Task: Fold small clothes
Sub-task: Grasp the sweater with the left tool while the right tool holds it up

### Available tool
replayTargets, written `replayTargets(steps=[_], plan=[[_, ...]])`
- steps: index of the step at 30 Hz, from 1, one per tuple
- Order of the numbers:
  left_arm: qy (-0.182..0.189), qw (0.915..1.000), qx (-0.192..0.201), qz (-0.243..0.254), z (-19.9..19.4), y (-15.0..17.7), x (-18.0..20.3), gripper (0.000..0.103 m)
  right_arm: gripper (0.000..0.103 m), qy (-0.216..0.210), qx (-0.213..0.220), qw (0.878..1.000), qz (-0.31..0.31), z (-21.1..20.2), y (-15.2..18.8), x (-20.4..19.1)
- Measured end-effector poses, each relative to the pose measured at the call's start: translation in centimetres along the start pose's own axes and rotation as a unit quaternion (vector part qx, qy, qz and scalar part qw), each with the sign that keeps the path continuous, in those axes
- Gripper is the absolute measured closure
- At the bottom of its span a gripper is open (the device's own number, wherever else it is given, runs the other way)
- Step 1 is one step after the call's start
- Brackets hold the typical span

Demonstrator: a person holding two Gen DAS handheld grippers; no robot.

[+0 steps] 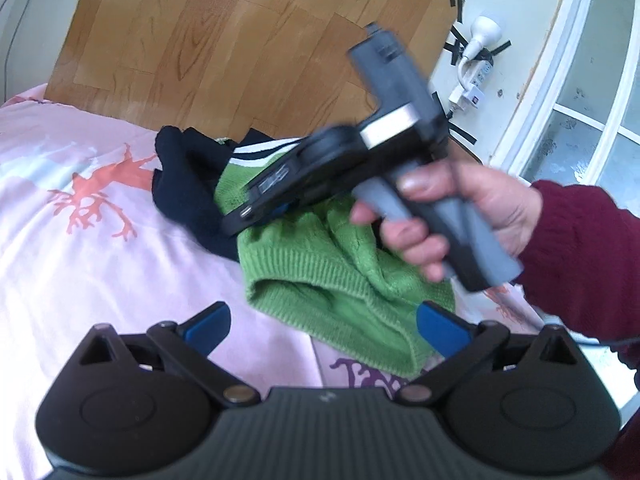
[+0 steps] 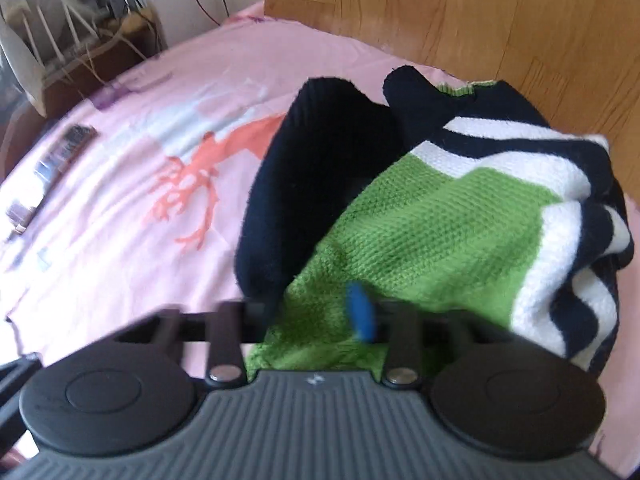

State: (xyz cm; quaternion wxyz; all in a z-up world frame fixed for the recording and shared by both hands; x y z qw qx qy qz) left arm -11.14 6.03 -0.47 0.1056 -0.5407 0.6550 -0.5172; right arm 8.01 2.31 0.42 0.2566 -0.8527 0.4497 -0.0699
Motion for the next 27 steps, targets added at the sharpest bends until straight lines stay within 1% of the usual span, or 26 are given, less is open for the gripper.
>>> replayTargets(steps=[1, 2, 4, 7, 10, 14, 16, 19, 21, 24, 26, 27], plan=[[0.002, 1.0000, -0.002, 0.002, 0.2, 0.0, 0.1, 0.000, 0.093, -0.015, 0.006, 1.000, 0.015, -0.9, 0.0, 0.3], [0.005, 1.0000, -0.005, 0.004, 0.5, -0.1, 0.3, 0.000, 0.095, -0.026, 0.023, 0.999, 0.030, -2.1, -0.3, 0.6], [0.007, 0.9999, -0.011, 0.010, 1.3, -0.4, 0.6, 0.000, 0.095, -0.042, 0.072, 0.995, 0.052, -4.9, -1.1, 0.8], [0.009, 0.9996, -0.017, 0.021, 2.5, -1.0, 1.5, 0.000, 0.095, -0.069, 0.138, 0.984, 0.092, -9.9, -1.9, 1.9], [0.006, 0.9990, -0.008, 0.044, 3.2, -1.8, 2.9, 0.000, 0.095, -0.074, 0.190, 0.973, 0.106, -13.3, -2.4, 1.7], [-0.016, 0.9961, 0.018, 0.085, 3.3, -2.6, 4.4, 0.000, 0.095, -0.071, 0.251, 0.958, 0.123, -16.3, -3.6, 2.4], [-0.026, 0.9957, 0.021, 0.087, 3.7, -3.1, 4.7, 0.000, 0.095, -0.068, 0.272, 0.951, 0.133, -17.4, -3.8, 2.7], [-0.019, 0.9965, 0.020, 0.079, 4.4, -3.9, 5.3, 0.000, 0.095, -0.063, 0.297, 0.942, 0.142, -18.1, -4.3, 3.1], [-0.011, 0.9951, 0.026, 0.095, 4.5, -4.1, 6.4, 0.000, 0.095, -0.060, 0.310, 0.937, 0.147, -19.0, -4.3, 3.4], [-0.012, 0.9914, 0.039, 0.124, 5.0, -4.1, 8.1, 0.000, 0.095, -0.059, 0.323, 0.933, 0.149, -20.1, -4.5, 3.3], [-0.017, 0.9907, 0.041, 0.129, 5.8, -4.3, 8.8, 0.000, 0.095, -0.060, 0.329, 0.930, 0.150, -20.5, -4.6, 3.3], [-0.017, 0.9916, 0.038, 0.122, 6.3, -4.5, 9.0, 0.000, 0.095, -0.061, 0.333, 0.929, 0.151, -20.6, -4.7, 3.1]])
Point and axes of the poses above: each gripper's, at about its wrist camera, not at the fingertips, and z roughly the way its jaws point, x to its right, y to its underside, the point moved 6 cm from there along z, roughly the way its jaws point, and after that the axes turned 2 degrees about -x, right-handed, at the moved point
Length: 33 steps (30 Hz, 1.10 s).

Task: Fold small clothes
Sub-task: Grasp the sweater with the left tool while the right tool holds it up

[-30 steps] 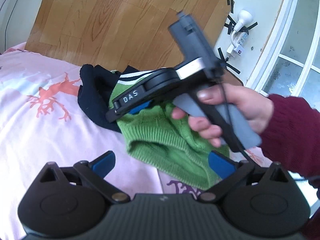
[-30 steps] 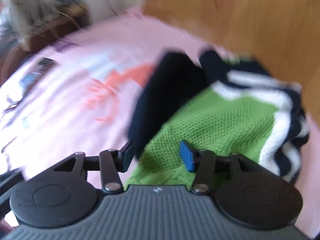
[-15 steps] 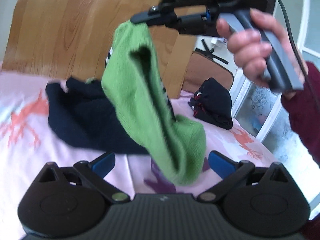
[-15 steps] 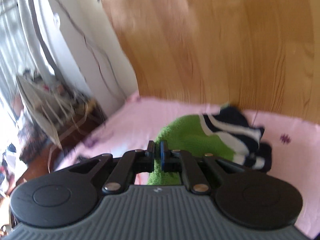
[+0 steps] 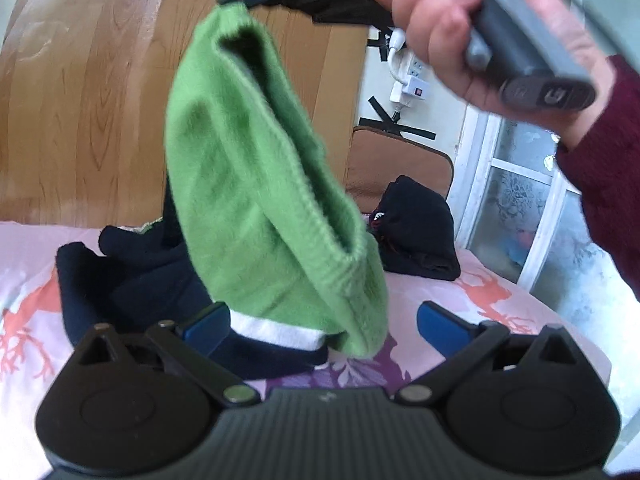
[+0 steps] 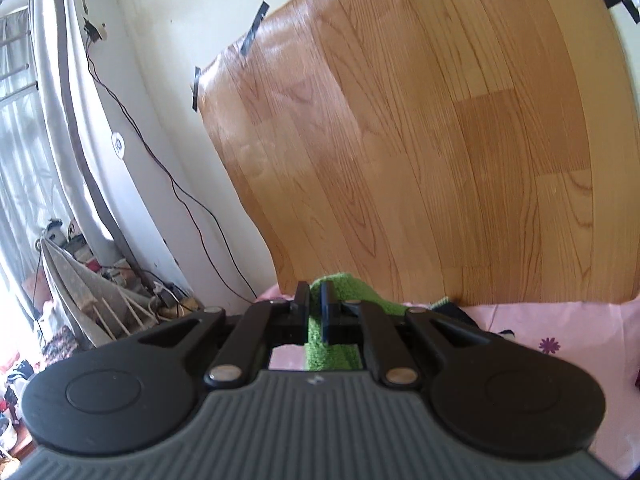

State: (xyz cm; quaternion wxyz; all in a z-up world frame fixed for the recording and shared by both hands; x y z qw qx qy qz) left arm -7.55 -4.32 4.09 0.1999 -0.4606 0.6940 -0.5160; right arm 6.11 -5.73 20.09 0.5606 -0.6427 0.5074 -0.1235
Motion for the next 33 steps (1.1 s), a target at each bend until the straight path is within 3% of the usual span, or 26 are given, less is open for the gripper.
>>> replayTargets(steps=[5, 6, 7, 8, 9, 10, 13, 18, 23, 25, 28, 31, 33], plan=[[0.023, 0.9991, -0.006, -0.034, 1.9, -1.2, 0.6, 0.011, 0.095, -0.002, 0.020, 1.000, 0.010, -1.0, -1.1, -0.4], [0.024, 0.9993, -0.003, -0.029, 2.2, -1.5, 0.9, 0.021, 0.095, -0.001, 0.023, 1.000, 0.011, -1.3, -1.5, -0.6], [0.025, 0.9994, -0.002, -0.023, 2.6, -1.7, 1.1, 0.042, 0.095, -0.001, 0.025, 1.000, 0.011, -1.4, -1.7, -0.6], [0.028, 0.9994, -0.006, -0.018, 3.0, -1.9, 1.2, 0.056, 0.095, -0.001, 0.029, 0.999, 0.014, -1.6, -2.0, -0.6], [0.032, 0.9992, -0.018, -0.014, 3.6, -1.9, 1.0, 0.085, 0.095, -0.001, 0.033, 0.999, 0.017, -1.8, -2.3, -0.6], [0.034, 0.9988, -0.032, -0.018, 4.1, -2.0, 0.5, 0.095, 0.095, -0.001, 0.039, 0.999, 0.020, -2.1, -2.6, -0.5], [0.020, 0.9988, -0.019, -0.040, 2.9, -2.8, -1.8, 0.095, 0.098, 0.002, 0.070, 0.997, 0.033, -3.9, -3.9, -0.1], [-0.022, 0.9972, 0.071, -0.009, -3.8, -7.5, -4.4, 0.096, 0.098, 0.012, 0.145, 0.987, 0.069, -8.9, -7.5, 2.1], [-0.079, 0.9830, 0.165, 0.005, -10.8, -14.0, -5.7, 0.096, 0.100, 0.007, 0.204, 0.975, 0.089, -13.4, -9.6, 2.7], [-0.104, 0.9756, 0.193, 0.007, -13.2, -16.3, -6.0, 0.096, 0.100, -0.003, 0.256, 0.963, 0.084, -16.0, -10.5, 2.1], [-0.129, 0.9721, 0.196, 0.005, -14.3, -19.1, -6.3, 0.096, 0.100, -0.007, 0.306, 0.949, 0.076, -20.4, -12.0, 0.8], [-0.138, 0.9752, 0.174, 0.000, -13.5, -20.1, -6.8, 0.096, 0.100, 0.001, 0.308, 0.951, 0.034, -22.5, -12.3, -0.9], [-0.149, 0.9746, 0.167, 0.003, -13.7, -19.5, -7.5, 0.096, 0.097, 0.011, 0.281, 0.960, -0.010, -22.2, -11.2, -1.5]])
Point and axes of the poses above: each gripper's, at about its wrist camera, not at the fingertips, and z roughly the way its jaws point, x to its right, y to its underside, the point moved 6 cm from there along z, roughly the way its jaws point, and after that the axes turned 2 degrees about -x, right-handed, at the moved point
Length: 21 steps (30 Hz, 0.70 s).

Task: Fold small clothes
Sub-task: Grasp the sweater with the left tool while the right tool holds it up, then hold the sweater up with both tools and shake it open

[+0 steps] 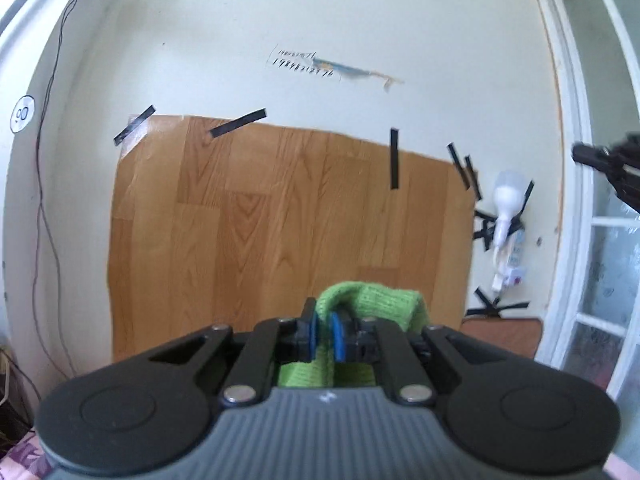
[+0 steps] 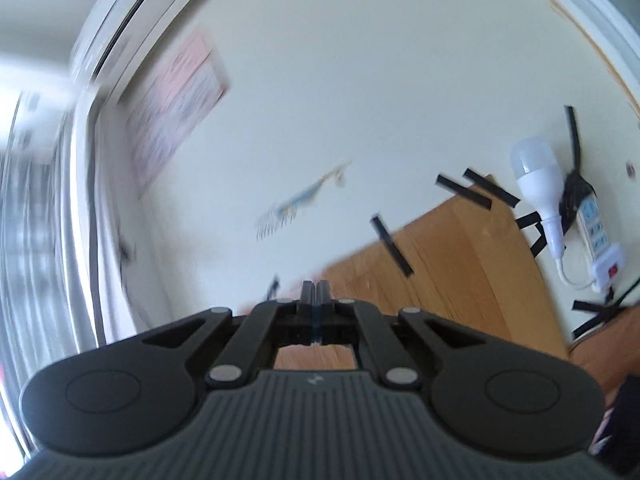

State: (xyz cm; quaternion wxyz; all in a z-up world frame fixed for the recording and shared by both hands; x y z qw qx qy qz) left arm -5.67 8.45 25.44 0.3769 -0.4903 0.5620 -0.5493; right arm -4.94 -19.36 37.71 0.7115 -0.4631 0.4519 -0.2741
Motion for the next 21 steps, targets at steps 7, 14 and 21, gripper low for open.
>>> replayTargets(steps=[7, 14, 21], plan=[[-0.011, 0.9998, 0.002, 0.016, -1.6, 0.9, -1.7, 0.096, 0.025, -0.041, -0.150, 0.964, -0.215, -1.4, 17.0, 1.2], [-0.026, 0.9996, -0.005, 0.013, -2.2, 0.9, -2.5, 0.096, 0.014, -0.135, -0.232, 0.920, -0.285, -3.6, 29.1, 1.9], [-0.032, 0.9993, -0.007, 0.020, -2.5, 0.8, -2.3, 0.096, 0.039, -0.086, -0.261, 0.923, -0.268, 0.9, 31.1, 3.1]])
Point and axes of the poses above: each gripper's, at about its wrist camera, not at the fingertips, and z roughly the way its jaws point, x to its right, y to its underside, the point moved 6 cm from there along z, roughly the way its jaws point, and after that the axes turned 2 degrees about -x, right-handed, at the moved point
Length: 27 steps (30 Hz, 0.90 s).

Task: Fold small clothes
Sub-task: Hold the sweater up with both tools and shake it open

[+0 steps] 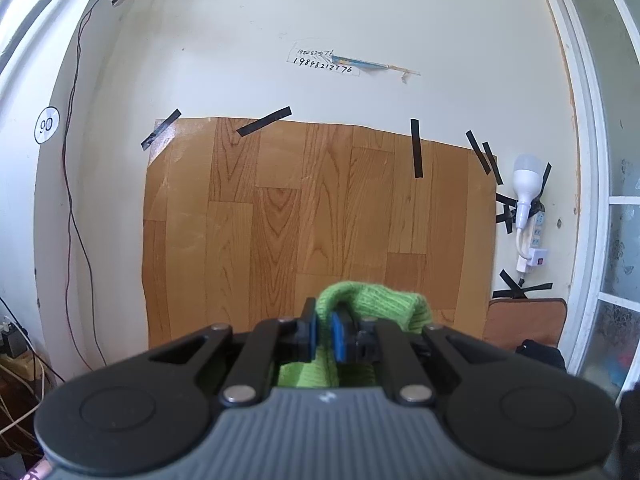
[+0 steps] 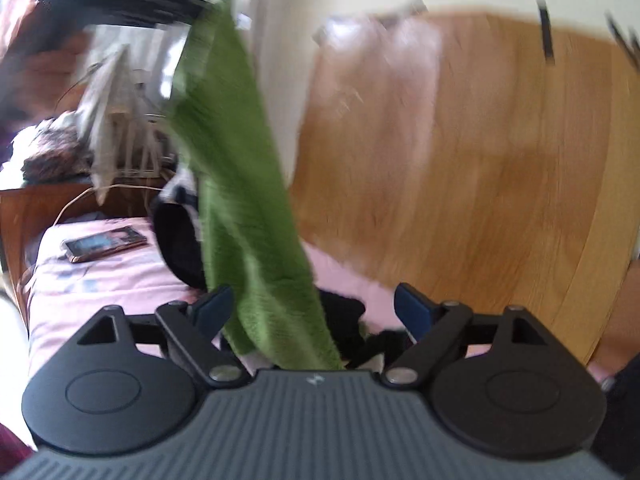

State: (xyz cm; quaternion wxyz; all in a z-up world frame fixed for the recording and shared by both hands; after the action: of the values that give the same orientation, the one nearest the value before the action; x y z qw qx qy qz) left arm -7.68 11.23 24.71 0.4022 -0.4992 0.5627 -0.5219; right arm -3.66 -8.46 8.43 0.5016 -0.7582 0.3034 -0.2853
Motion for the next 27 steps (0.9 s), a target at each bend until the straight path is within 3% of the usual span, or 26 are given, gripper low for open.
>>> replayTargets(steps=[1, 2, 4, 7, 10, 15, 18, 22, 27], plan=[[-0.003, 1.0000, -0.001, 0.001, -0.2, -0.1, -0.1, 0.096, 0.059, -0.005, -0.016, 1.000, 0.024, 0.8, 0.0, 0.5], [-0.003, 1.0000, -0.003, 0.002, -0.3, -0.1, -0.2, 0.096, 0.096, -0.011, -0.031, 0.999, 0.041, 1.5, -0.2, 0.8], [-0.019, 0.9998, 0.001, 0.007, -0.7, -0.7, -0.6, 0.096, 0.096, 0.019, -0.022, 0.998, 0.052, 1.0, -1.2, 1.4], [-0.031, 0.9993, 0.021, 0.003, -1.7, -2.5, -1.4, 0.096, 0.096, 0.093, 0.052, 0.993, 0.043, -2.6, -6.0, 2.8], [-0.024, 0.9984, 0.050, -0.003, -2.9, -5.0, -1.5, 0.096, 0.096, 0.141, 0.124, 0.982, 0.035, -7.4, -11.6, 4.0], [-0.041, 0.9908, 0.121, 0.045, -6.3, -10.0, 0.5, 0.096, 0.096, 0.193, 0.204, 0.960, -0.014, -15.1, -20.8, 2.8], [-0.042, 0.9860, 0.148, 0.066, -8.2, -13.2, 1.4, 0.095, 0.096, 0.218, 0.233, 0.947, -0.038, -18.2, -24.6, 1.9], [-0.033, 0.9852, 0.149, 0.078, -9.3, -16.2, 1.8, 0.095, 0.096, 0.240, 0.250, 0.937, -0.050, -20.9, -27.9, 1.9], [-0.036, 0.9839, 0.135, 0.111, -8.7, -17.0, 2.7, 0.095, 0.096, 0.240, 0.230, 0.942, -0.050, -20.1, -27.9, 2.8]])
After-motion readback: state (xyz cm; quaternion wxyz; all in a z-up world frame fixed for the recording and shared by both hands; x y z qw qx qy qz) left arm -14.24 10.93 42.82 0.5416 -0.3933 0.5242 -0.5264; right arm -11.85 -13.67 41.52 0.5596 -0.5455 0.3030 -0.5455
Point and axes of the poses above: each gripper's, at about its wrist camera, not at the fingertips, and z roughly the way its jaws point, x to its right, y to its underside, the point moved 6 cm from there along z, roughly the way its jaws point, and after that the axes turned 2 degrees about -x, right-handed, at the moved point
